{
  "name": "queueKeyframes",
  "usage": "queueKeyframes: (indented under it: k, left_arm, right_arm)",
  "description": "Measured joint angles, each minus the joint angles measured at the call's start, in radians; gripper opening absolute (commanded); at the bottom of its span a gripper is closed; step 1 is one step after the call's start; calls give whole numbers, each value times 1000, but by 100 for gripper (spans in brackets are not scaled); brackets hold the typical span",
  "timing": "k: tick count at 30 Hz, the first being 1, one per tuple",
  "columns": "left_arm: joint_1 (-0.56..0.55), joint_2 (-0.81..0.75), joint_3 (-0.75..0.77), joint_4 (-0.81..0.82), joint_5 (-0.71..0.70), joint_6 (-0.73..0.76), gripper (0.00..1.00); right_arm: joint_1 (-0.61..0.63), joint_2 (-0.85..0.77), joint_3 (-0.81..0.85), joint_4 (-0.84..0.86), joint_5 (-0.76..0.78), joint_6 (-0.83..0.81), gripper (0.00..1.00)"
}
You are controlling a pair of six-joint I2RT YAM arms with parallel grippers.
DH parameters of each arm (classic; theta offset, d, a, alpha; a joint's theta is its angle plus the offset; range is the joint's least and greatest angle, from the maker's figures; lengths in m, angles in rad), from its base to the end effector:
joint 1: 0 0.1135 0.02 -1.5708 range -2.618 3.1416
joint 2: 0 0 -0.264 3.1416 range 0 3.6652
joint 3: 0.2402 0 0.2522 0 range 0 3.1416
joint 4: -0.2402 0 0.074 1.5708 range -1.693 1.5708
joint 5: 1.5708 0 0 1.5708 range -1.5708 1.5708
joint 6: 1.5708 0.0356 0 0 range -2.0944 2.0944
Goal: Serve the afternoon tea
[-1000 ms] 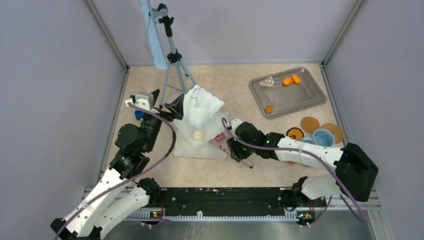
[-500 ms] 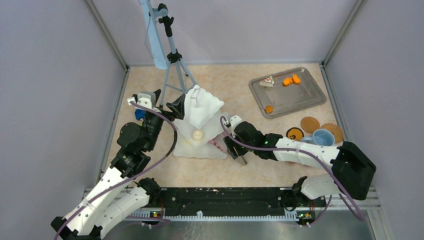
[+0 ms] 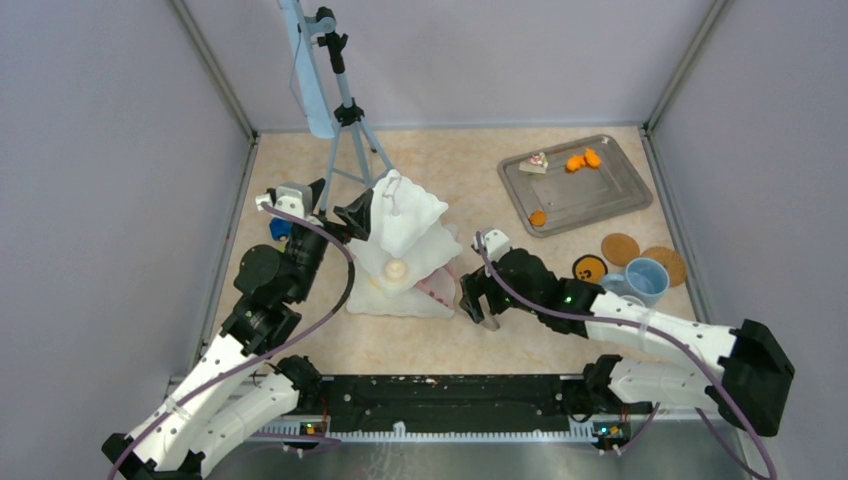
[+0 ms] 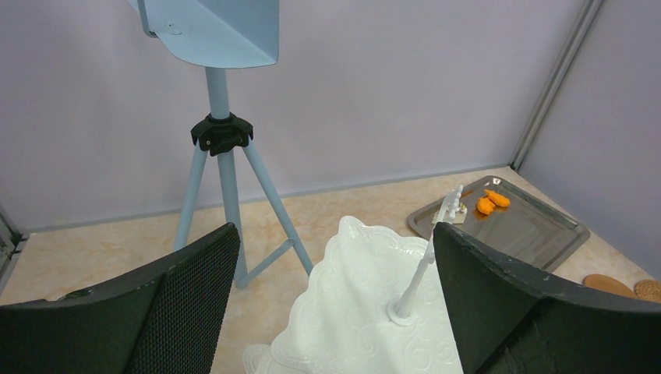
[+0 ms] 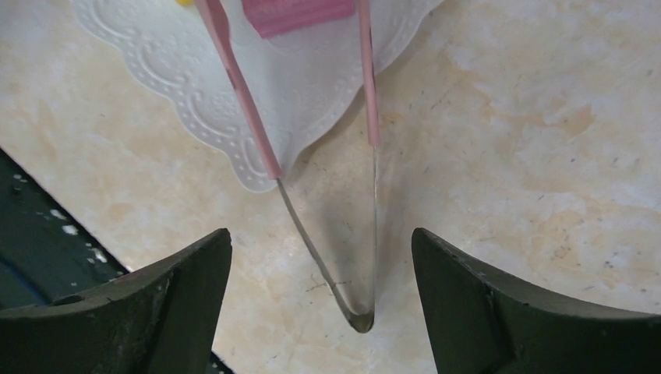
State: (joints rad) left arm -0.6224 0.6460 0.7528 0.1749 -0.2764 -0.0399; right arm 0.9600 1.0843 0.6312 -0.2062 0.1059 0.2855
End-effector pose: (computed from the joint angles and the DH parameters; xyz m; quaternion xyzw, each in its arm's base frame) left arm 0.1278 -0.0798 0.3883 0.0654 0.6017 -0.1791 0.7756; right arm 0.1347 0.1859 0.2266 -0.2747 0.8539 0.2178 0.3847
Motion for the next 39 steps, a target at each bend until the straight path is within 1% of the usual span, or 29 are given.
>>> queueKeyframes:
  k: [3, 6, 9, 13, 15, 18, 22, 29, 34, 39]
  left_arm:
    - [0, 1, 0, 0, 0, 0, 99]
    - [0, 7, 0, 0, 0, 0, 99]
    - [0, 11, 0, 0, 0, 0, 99]
    - [0, 16, 0, -1, 7, 0, 99]
    - [0, 18, 0, -2, 8, 0, 99]
    - [0, 18, 0, -2, 8, 0, 99]
    - [0, 18, 0, -2, 8, 0, 99]
    - [0, 18, 0, -2, 7, 1, 99]
    - [0, 18, 0, -2, 7, 1, 99]
    - [0, 18, 0, -2, 7, 1, 99]
  right_arm:
    - [-9, 94, -63, 78, -8, -19, 82]
    - [-16, 169, -89, 119, -24, -36, 81]
    - [-19, 182, -108, 153, -47, -58, 81]
    - [-20, 199, -103, 197, -56, -77, 77]
    - [-20, 247, -85, 203, -56, -88, 74]
    - [-21, 322, -52, 202, -55, -112, 73]
    - [-21, 367, -17, 217, -58, -135, 71]
    - [-21, 385, -7, 232, -71, -177, 62]
    - [-21, 382, -9, 235, -85, -181, 58]
    - [-19, 331, -18, 220, -87, -181, 52]
